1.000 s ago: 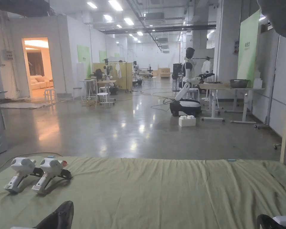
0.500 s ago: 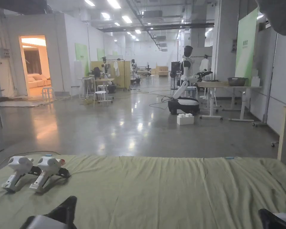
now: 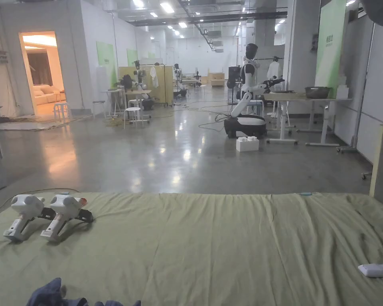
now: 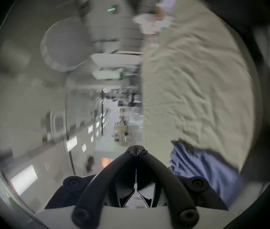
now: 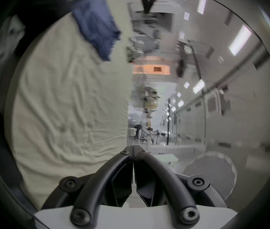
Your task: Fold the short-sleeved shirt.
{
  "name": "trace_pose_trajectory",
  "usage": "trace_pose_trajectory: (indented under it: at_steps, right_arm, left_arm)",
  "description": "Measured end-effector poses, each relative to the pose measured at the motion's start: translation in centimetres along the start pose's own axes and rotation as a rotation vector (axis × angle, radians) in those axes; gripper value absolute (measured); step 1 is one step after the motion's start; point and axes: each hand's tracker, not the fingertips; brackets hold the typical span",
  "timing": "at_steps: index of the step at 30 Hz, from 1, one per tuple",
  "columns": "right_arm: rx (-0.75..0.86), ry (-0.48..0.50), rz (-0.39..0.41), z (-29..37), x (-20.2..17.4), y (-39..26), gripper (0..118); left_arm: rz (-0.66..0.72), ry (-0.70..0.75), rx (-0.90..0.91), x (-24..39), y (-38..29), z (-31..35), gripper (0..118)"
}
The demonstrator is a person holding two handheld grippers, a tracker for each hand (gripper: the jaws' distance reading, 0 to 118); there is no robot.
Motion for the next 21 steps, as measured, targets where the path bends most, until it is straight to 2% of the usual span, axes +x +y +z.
trace_pose_trajectory:
  at_steps: [1,4,6,7,8,9,11,12,15,18,21]
  right_arm:
    - [-0.017,-0.028,-0.140,0.0,1.3,0.0,0]
    - [-0.048,-0.165,-0.675,0.3,5.5,-0.9,0]
    - [-0.051,-0.252,-1.044,0.6,6.6,-2.3,0]
    - [-0.052,-0.260,-1.194,0.8,6.8,-3.1,0]
    - [-0.061,-0.247,-1.344,1.0,6.8,-4.0,0]
    - [-0.080,-0.226,-1.457,1.0,6.6,-4.8,0]
    - [-0.088,-0.188,-1.561,0.7,6.0,-5.8,0]
    - [-0.100,-0.176,-1.574,0.6,5.9,-6.1,0]
    - [-0.114,-0.183,-1.553,0.2,5.7,-6.0,0]
    - [-0.104,-0.174,-1.577,0.4,5.9,-5.7,0]
    - [-0.099,-0.168,-1.581,0.4,6.2,-5.9,0]
  left_arm:
    - [0.207,0.039,-0.017,-2.3,0.4,-0.1,0]
    - [0.869,0.117,0.009,-8.9,-0.9,0.6,0]
    - [1.329,0.102,0.082,-11.0,-3.2,1.3,0]
    - [1.472,0.072,0.105,-11.1,-4.5,1.4,0]
    - [1.552,0.056,0.124,-11.0,-5.6,1.4,0]
    - [1.543,0.068,0.135,-10.6,-5.5,1.8,0]
    - [1.417,0.120,0.098,-10.2,-5.2,2.1,0]
    - [1.386,0.116,0.088,-10.2,-5.1,2.2,0]
    - [1.364,0.055,0.102,-9.9,-4.3,2.2,0]
    - [1.331,0.073,0.081,-9.8,-4.2,1.8,0]
    - [1.356,0.058,0.075,-9.9,-4.9,1.2,0]
